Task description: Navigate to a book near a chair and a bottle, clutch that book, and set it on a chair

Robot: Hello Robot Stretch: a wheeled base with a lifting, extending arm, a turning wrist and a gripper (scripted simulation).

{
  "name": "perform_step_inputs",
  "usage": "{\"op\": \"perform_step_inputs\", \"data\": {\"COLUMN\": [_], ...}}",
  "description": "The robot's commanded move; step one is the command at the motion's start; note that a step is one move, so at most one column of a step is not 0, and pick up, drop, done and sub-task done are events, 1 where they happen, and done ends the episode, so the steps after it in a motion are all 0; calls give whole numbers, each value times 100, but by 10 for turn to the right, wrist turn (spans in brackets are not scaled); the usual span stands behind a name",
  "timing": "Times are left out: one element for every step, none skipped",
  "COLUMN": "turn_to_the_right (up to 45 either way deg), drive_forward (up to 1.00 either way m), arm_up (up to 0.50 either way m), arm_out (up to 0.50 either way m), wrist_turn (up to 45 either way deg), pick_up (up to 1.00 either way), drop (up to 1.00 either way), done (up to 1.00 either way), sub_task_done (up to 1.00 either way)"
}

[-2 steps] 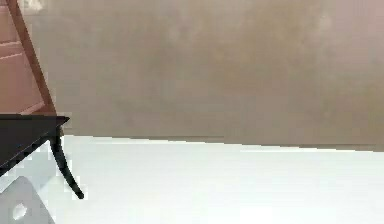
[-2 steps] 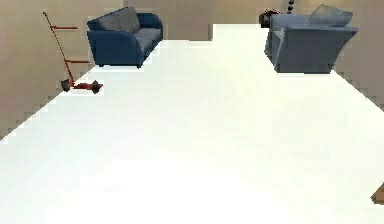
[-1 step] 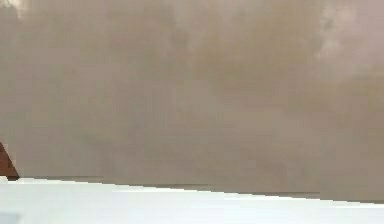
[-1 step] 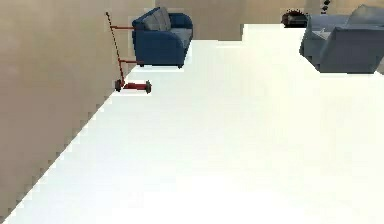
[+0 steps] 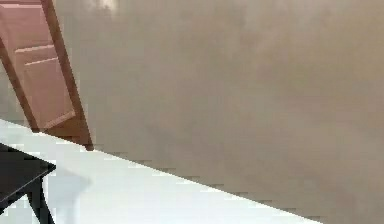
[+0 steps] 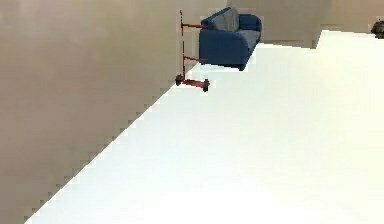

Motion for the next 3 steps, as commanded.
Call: {"op": "perform_step_inputs", "data": {"turn_to_the_right": [0,-450,-210], "drive_forward": [100,0,0], "arm_up": [0,0,0], "arm_out": [0,0,0], "wrist_turn": [0,0,0], "pick_up": [0,0,0], "drop": [0,0,0], "done": [0,0,0], "sub_task_done": [0,0,0]}}
